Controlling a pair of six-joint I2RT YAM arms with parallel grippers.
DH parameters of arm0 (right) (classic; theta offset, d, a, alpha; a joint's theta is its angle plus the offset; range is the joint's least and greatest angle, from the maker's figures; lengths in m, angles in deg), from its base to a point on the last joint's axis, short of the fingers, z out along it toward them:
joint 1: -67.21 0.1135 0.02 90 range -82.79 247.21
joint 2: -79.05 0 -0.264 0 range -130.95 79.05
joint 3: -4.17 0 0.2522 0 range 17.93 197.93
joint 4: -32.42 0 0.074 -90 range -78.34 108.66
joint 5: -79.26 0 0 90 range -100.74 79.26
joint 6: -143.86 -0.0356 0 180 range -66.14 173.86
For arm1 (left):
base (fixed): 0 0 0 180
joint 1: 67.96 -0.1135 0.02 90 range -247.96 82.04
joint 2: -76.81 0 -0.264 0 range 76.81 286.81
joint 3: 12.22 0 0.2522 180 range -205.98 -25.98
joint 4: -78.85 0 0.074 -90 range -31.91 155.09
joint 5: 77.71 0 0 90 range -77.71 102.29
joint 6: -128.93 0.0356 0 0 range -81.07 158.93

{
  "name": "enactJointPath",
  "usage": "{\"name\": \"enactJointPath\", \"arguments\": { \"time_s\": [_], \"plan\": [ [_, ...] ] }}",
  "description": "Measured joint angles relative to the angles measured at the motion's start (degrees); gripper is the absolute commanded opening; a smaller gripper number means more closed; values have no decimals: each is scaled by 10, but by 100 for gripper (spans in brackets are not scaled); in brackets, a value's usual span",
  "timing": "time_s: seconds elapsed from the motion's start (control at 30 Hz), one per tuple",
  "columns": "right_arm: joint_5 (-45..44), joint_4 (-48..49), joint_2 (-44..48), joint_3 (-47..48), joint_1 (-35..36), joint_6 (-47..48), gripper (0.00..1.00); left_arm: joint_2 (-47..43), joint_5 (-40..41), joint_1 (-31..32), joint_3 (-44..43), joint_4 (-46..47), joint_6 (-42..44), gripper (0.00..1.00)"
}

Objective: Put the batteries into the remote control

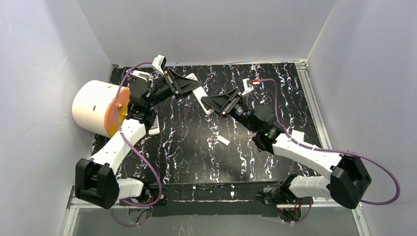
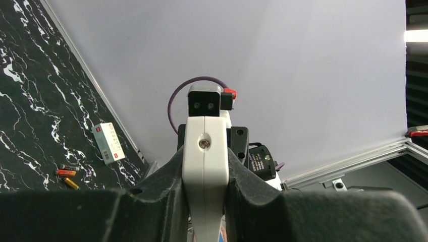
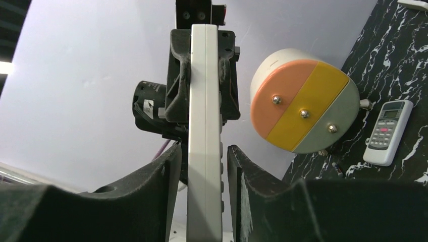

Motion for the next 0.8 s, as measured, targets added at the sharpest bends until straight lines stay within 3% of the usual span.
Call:
{"name": "enactJointPath", "arguments": {
  "time_s": [0.1, 0.23, 0.33, 0.4, 0.47, 0.53, 0.8],
  "plan": [
    [13, -14, 0, 0, 0, 19, 40, 0, 0, 0, 0, 0, 1, 0],
    [18, -20, 2, 0, -2, 34, 23, 0, -3, 0, 0, -6, 5, 0],
    [21, -25, 4, 0, -4, 37, 23, 0, -4, 0, 0, -8, 5, 0],
    [23, -26, 4, 0, -5, 37, 32, 1, -4, 0, 0, -9, 5, 0],
    [25, -26, 4, 0, -7, 37, 57, 1, -4, 0, 0, -9, 5, 0],
    [27, -31, 4, 0, -8, 40, 70, 1, -5, 0, 0, -9, 10, 0],
    [30, -105, 55, 0, -41, 94, 76, -23, 0, 0, 1, -88, 138, 0]
  ]
}}
